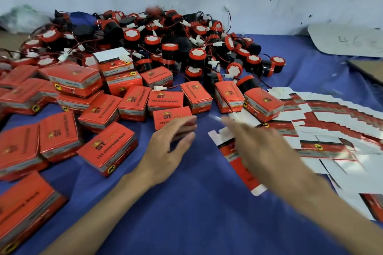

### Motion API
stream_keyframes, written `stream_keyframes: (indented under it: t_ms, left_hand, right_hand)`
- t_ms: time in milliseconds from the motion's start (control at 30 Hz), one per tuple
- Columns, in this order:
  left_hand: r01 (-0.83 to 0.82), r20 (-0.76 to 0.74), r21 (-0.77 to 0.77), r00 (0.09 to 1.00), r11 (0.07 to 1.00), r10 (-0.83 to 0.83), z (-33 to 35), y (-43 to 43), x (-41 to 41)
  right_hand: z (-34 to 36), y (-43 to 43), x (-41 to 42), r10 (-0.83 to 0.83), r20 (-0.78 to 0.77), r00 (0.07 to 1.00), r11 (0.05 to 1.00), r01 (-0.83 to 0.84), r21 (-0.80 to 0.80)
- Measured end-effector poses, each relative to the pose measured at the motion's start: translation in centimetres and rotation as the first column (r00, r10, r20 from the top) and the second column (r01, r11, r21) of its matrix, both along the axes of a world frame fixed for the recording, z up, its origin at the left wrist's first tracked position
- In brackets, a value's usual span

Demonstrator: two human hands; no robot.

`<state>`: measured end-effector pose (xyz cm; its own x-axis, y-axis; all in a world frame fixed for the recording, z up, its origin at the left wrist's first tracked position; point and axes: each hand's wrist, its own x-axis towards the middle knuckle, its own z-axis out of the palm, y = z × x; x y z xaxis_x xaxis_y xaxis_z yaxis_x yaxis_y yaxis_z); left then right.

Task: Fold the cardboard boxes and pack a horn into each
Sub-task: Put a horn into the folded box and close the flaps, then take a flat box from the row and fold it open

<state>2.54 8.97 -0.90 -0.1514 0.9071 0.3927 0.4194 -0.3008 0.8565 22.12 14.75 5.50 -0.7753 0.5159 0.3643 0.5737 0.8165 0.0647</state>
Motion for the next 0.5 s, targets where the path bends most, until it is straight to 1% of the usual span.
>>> stream_keyframes:
  t_ms: [33,67,100,133,167,200,233,267,300,333,367,400,433,467,500]
  left_hand:
    - [0.018,0.143,-0.029,0.990,0.999,-0.013,0.4,0.0,0.0]
    - [0.019,0.273,-0.029,0.962,0.999,-0.010,0.7,0.3,0.0]
    - [0.010,0.375,-0.022,0.927,1.000,-0.001,1.2,0.6,-0.2]
    - [0.009,0.443,-0.033,0.896,0.999,0.007,1.8,1.1,-0.3]
    - [0.009,0.463,-0.066,0.886,0.998,0.022,2.4,1.6,-0.5]
    - [-0.001,0.433,-0.110,0.900,0.994,0.049,2.9,2.0,-0.6]
    - [-0.027,0.373,-0.151,0.924,0.988,0.082,3.3,2.4,-0.7]
    - [-0.050,0.307,-0.177,0.946,0.983,0.103,3.7,2.7,-0.8]
    - [-0.040,0.262,-0.192,0.961,0.981,0.090,3.9,3.0,-1.0]
    - [0.003,0.242,-0.213,0.969,0.977,0.050,4.1,3.1,-1.1]
    - [0.057,0.227,-0.243,0.974,0.968,-0.001,4.2,3.3,-1.2]
    - [0.112,0.214,-0.291,0.976,0.950,-0.050,4.1,3.3,-1.1]
    - [0.171,0.228,-0.335,0.969,0.926,-0.096,3.8,3.2,-0.8]
    - [0.233,0.289,-0.372,0.949,0.898,-0.126,3.4,3.1,-0.4]
    - [0.301,0.404,-0.393,0.905,0.869,-0.131,2.9,3.0,-0.1]
  right_hand:
    - [1.4,1.1,0.3,0.068,-0.133,0.989,0.997,-0.073,-0.031]
    - [2.6,2.2,0.3,0.115,-0.262,0.958,0.992,-0.123,-0.015]
    - [3.5,3.2,0.2,0.143,-0.339,0.930,0.988,-0.152,-0.003]
    - [3.9,4.4,0.0,0.162,-0.399,0.903,0.983,-0.183,-0.015]
    - [4.0,5.5,-0.2,0.161,-0.428,0.889,0.971,-0.220,-0.090]
    - [3.9,6.7,-0.3,0.137,-0.435,0.890,0.943,-0.252,-0.219]
    - [3.6,7.6,-0.3,0.092,-0.431,0.898,0.884,-0.273,-0.379]
    - [3.2,8.5,-0.2,0.048,-0.428,0.903,0.797,-0.293,-0.529]
    - [2.7,9.3,-0.1,0.014,-0.442,0.897,0.709,-0.321,-0.628]
    - [2.1,9.7,-0.2,-0.006,-0.458,0.889,0.641,-0.348,-0.684]
    - [1.4,10.0,-0.5,-0.010,-0.448,0.894,0.615,-0.348,-0.708]
    - [0.5,10.0,-0.9,0.005,-0.407,0.913,0.631,-0.319,-0.708]
    - [-0.5,9.9,-1.3,0.028,-0.344,0.938,0.695,-0.266,-0.668]
    - [-1.6,9.6,-1.7,0.045,-0.297,0.954,0.762,-0.225,-0.608]
    - [-2.6,9.3,-2.2,0.046,-0.297,0.954,0.809,-0.210,-0.549]
